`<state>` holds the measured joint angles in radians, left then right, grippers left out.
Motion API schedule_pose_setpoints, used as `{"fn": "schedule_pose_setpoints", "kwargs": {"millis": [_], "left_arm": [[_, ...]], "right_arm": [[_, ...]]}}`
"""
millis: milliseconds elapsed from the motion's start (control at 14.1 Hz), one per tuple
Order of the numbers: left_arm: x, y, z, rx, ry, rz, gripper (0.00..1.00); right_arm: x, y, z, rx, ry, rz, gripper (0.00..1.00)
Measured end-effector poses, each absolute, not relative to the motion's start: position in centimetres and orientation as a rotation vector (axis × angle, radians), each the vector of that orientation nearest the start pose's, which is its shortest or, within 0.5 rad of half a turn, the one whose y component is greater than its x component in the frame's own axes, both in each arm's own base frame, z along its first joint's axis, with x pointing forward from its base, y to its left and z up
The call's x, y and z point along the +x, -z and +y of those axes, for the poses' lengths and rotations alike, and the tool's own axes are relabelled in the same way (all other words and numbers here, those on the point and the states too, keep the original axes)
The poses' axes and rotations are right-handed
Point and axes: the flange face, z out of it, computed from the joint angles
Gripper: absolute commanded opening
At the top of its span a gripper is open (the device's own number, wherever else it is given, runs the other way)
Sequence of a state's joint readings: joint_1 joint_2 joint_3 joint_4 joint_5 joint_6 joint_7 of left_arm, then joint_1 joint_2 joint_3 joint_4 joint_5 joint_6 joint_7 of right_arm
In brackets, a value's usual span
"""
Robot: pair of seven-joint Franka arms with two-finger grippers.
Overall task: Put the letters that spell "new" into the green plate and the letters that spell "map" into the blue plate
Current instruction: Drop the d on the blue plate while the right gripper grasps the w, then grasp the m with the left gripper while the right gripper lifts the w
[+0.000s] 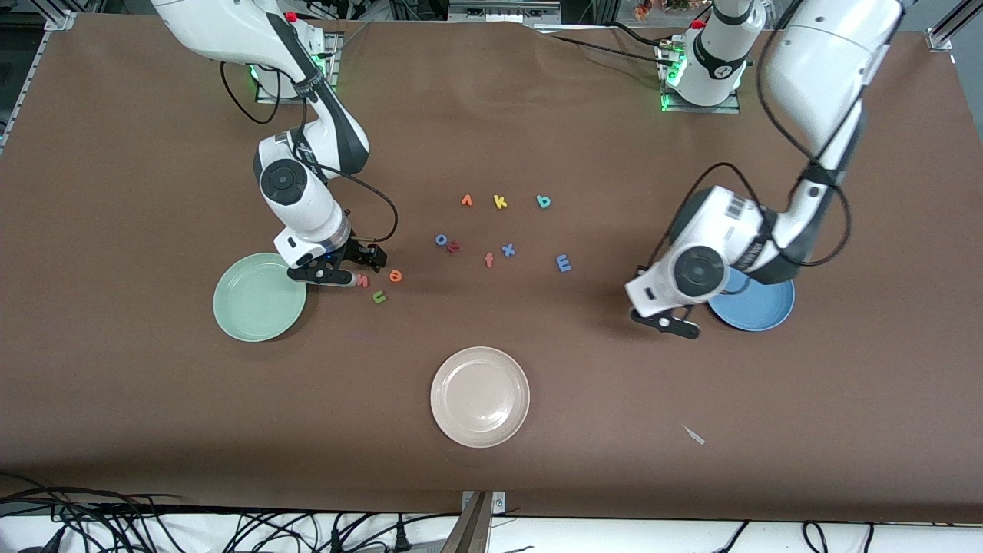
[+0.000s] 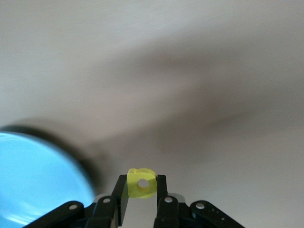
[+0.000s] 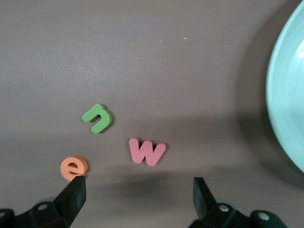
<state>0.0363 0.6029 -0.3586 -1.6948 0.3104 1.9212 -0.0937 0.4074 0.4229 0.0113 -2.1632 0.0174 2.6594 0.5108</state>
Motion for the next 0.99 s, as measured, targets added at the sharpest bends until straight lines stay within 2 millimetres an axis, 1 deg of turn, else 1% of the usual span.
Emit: {"fn": "schedule_pose_setpoints", "kwargs": {"millis": [71,212,283,425,496,566,637,708,779,850,920,991], "left_arm": [[62.1,-24.6,-13.6,-2.929,-0.481,0.592,0.08],[62.8,-25.4,-8.8,-2.928,-0.511,0.71,0.08],[63.0,-25.6,-6.7,-2.927,-0.525,0.768,0.08],[63.2,-25.5,-2.8,-2.931,-0.545,0.855,0.09],[63.2,-25.3,-1.5,-2.934,-0.552,0.879,0.13],[63.1,-24.9,-0.8,-2.936,-0.56,0.894,0.23],[63.0,-24.3,-0.6,-2.939,-0.57,0.902,0.6],[62.9,-23.6,-0.7,-2.94,-0.584,0.91,1.0],[62.8,-22.9,-1.0,-2.941,-0.595,0.918,1.0],[62.8,-22.6,-1.1,-2.942,-0.596,0.923,1.0],[63.0,-22.9,-1.3,-2.943,-0.586,0.926,1.0],[63.4,-23.5,-1.6,-2.946,-0.565,0.921,1.0]], "right_arm": [[52.4,-19.9,23.2,-3.09,0.095,0.168,1.0],[52.3,-19.3,23.1,-3.092,0.093,0.168,0.99],[52.3,-19.0,23.1,-3.096,0.09,0.165,0.96],[52.3,-18.5,23.0,-3.104,0.096,0.145,0.92],[52.3,-18.3,23.0,-3.105,0.099,0.141,0.89],[52.2,-18.0,23.0,-3.105,0.099,0.14,0.88],[52.2,-17.8,23.0,-3.107,0.101,0.134,0.87],[52.2,-17.6,22.9,-3.11,0.108,0.125,0.87],[52.3,-17.4,22.8,-3.112,0.118,0.118,0.83],[52.4,-17.2,22.6,-3.117,0.126,0.109,0.8],[52.5,-17.0,22.5,-3.122,0.133,0.098,0.77],[52.5,-16.9,22.4,-3.124,0.137,0.091,0.76]]}}
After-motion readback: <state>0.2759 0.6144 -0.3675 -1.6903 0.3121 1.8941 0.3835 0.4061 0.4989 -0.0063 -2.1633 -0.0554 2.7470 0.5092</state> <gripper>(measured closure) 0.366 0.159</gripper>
